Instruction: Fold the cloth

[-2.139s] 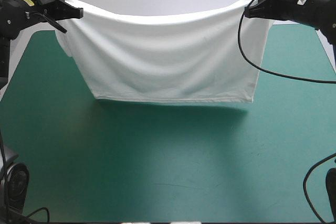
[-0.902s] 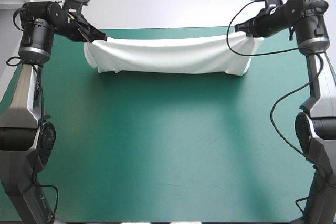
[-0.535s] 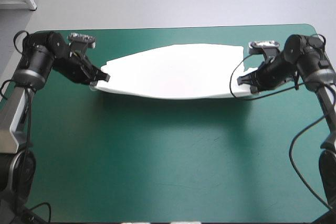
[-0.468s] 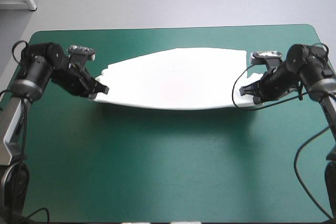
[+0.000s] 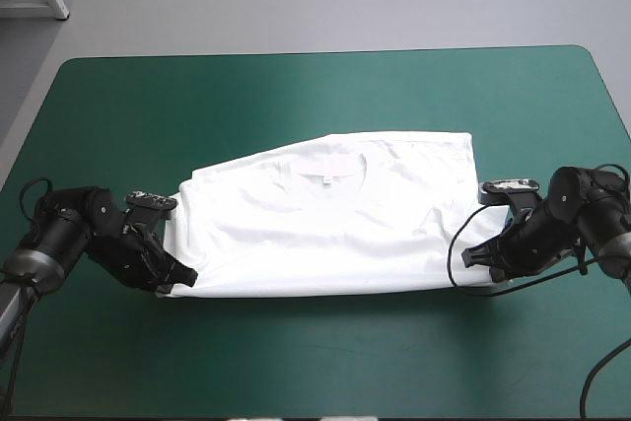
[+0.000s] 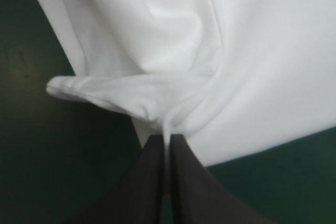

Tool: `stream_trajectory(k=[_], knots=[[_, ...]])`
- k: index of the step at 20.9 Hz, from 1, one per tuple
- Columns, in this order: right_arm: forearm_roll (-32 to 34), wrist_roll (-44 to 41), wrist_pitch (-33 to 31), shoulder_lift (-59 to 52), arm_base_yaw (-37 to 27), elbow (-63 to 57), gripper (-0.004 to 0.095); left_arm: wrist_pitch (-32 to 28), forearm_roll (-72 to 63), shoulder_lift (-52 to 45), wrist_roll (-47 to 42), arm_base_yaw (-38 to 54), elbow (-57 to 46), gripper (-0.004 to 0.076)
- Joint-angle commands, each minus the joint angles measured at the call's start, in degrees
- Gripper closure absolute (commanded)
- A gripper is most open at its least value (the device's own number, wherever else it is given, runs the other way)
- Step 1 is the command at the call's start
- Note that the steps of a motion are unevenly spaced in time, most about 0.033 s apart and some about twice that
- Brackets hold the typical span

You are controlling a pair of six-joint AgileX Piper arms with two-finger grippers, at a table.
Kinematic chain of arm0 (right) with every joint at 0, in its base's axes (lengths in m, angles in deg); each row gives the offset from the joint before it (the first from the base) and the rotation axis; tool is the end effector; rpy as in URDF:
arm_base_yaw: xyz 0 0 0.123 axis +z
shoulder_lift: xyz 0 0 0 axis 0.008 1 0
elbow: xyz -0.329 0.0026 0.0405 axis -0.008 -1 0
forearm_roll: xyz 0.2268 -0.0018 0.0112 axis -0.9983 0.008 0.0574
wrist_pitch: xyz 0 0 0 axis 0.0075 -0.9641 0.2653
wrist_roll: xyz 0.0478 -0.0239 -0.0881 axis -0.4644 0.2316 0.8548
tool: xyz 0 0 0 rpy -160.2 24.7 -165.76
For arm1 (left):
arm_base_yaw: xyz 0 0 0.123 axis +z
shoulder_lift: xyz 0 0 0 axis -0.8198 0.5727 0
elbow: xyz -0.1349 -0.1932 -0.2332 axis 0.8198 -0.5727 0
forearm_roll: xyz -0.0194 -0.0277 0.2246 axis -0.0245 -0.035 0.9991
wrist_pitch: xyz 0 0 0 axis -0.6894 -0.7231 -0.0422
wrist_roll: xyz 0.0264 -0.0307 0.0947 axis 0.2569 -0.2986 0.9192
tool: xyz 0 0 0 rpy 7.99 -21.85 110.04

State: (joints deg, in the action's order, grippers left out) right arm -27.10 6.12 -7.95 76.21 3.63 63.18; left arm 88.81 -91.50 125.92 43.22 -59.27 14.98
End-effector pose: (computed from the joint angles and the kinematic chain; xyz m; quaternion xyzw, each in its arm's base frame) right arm 0.1955 0.0300 0.3115 -0.0949 0.9892 0.0913 0.0651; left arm 0.1796 -0.0299 0.3008 0.1596 0.9826 -0.0766 0.0566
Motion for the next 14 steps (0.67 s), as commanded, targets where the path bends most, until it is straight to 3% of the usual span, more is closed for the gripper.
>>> stream_trajectory(k=[1,3,4,5,6,8,11,14], knots=[[-0.35,1.42,2.43,-1.96,0.01,-0.67,0.0776,-1.3,-0.43,-1.7,1.74,-0.23,-0.22,0.0647],[-0.35,1.42,3.58,-2.1,0.01,-0.65,0.0619,-1.81,-1.03,-1.7,1.74,-0.23,-0.22,0.0553],[-0.35,1.42,5.87,-2.19,0.01,-0.65,0.0426,-2.65,-1.06,-1.7,1.64,-0.23,-0.22,0.0444],[-0.43,1.42,6.99,-2.19,0.01,-0.65,0.0339,-2.93,-1.06,-1.7,1.03,-0.23,-0.22,0.0377],[-0.43,1.01,8.86,-2.19,0.01,-0.51,0.023,-4.11,-0.82,-1.7,-0.58,-0.23,-0.22,0.026],[-0.43,0.97,11.34,-2.19,0.01,0.91,0.0197,-8.91,-1.09,-2.14,-3.75,-0.23,-0.22,0.016],[-0.23,0.72,11.11,-2.19,0.01,4.3,0.0199,-17.1,-4.88,-4.1,-4.47,-0.12,1.21,0.0159],[-0.09,0.74,10.52,-2.19,0.01,6.5,0.021,-18.02,-8.39,-6.78,-4.15,-0.12,5.76,0.0159]])
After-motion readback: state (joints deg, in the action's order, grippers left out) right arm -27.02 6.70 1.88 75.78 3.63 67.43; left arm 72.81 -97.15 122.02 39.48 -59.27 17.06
